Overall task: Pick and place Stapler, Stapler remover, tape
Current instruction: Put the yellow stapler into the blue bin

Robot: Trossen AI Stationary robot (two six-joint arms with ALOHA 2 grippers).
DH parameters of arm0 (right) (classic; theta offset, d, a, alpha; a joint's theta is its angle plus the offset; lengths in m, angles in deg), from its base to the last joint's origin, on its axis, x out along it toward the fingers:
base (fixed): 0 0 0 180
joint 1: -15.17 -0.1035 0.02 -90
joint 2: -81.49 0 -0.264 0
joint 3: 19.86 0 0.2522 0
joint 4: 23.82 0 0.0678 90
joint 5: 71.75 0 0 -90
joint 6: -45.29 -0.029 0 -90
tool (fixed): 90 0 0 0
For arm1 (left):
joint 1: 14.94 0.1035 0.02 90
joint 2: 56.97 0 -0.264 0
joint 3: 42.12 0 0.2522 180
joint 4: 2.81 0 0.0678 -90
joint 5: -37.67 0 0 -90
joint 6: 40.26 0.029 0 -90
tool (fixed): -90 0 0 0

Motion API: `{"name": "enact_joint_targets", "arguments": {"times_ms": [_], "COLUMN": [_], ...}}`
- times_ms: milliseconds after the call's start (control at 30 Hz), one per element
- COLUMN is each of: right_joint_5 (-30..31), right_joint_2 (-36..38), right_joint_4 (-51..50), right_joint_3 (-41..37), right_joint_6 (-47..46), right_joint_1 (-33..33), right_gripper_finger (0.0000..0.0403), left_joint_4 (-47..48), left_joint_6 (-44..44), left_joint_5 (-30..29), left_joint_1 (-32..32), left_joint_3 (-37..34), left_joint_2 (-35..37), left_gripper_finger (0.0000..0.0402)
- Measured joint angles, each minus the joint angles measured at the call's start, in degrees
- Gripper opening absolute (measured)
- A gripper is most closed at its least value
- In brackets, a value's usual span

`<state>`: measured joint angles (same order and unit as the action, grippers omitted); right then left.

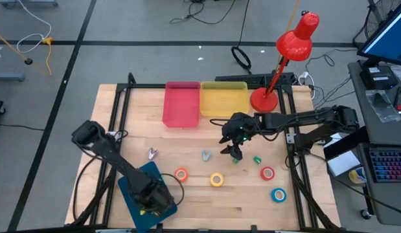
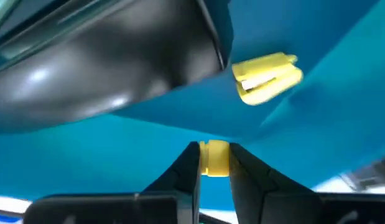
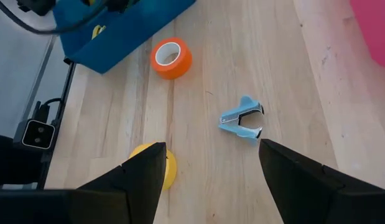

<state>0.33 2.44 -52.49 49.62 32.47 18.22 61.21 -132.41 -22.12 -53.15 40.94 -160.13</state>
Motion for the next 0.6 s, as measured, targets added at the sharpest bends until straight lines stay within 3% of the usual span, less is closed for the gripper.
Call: {"name": "enact_joint_targets", "arguments": {"times_ms": [233, 600], "right_joint_5": [0.0, -0.1], "right_joint_2": [0.0, 0.0], "right_joint_4": [0.0, 0.0], "right_joint_3": [0.0, 0.0], "right_joint_6": [0.0, 0.0], "right_joint_1": [0.0, 0.0], "right_gripper_finger": [0.0251, 0.0251], "left_joint_4": [-0.5, -0.9], "left_joint_6": [1.7, 2.2], "left_joint_5": [0.9, 0.5], "left_joint_1": [-0.8, -0.8], "left_joint_3": [0.0, 0.0], "left_joint_2": [-2.8, -3.4], "left_gripper_finger": [0.0059, 0.0119]}}
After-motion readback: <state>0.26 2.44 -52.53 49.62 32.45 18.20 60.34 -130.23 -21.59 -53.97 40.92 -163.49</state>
